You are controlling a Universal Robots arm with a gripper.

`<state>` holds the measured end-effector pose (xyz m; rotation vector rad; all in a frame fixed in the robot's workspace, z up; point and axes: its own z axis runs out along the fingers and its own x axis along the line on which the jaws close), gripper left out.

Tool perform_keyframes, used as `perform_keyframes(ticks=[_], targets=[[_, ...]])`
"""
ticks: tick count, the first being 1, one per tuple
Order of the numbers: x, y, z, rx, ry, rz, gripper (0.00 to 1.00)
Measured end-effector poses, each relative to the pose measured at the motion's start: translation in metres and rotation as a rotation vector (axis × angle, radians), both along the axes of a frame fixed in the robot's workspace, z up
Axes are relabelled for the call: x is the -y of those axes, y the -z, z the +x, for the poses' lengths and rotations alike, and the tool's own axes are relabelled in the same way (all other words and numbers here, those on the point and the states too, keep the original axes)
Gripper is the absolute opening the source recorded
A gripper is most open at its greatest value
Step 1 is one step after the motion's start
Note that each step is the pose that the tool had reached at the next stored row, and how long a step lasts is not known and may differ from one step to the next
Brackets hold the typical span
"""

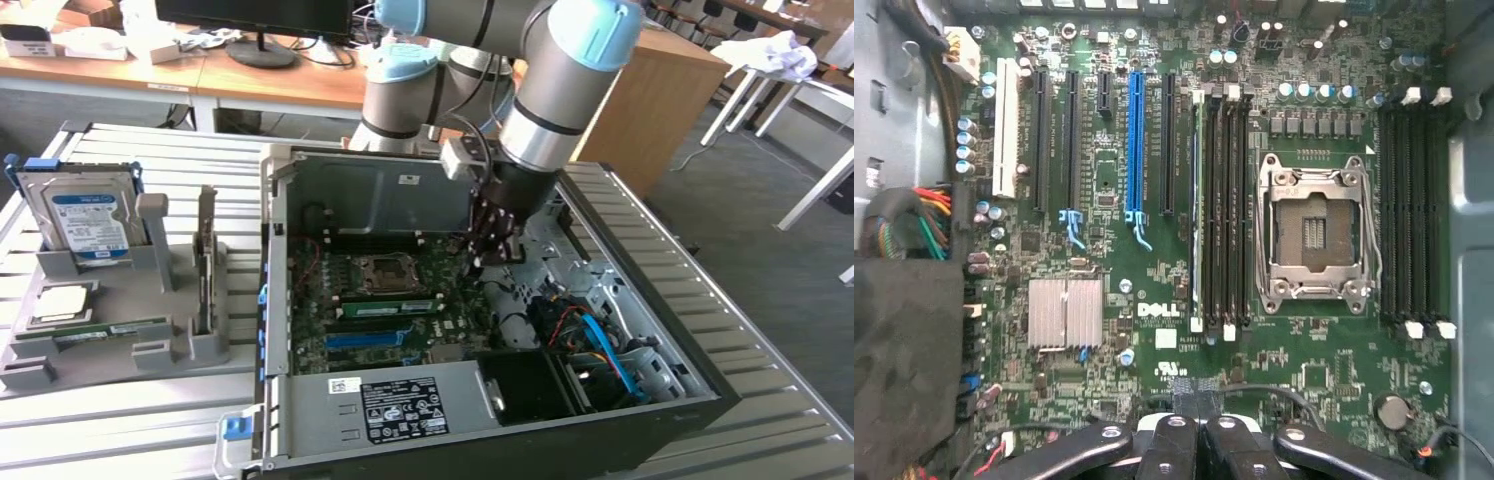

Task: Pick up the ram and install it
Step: 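Press down the ram until it locks into place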

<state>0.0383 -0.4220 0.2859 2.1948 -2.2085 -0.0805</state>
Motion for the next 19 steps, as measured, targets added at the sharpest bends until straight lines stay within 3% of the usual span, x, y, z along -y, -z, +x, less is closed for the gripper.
perform_keyframes(ticks=[8,19], targets=[[-0.0001,-0.0061,0.0113,-0.0037,0.000,0.0001,0.11],[0.0000,-0.0062,0.0113,-0.0038,0.000,-0.0001,0.11]])
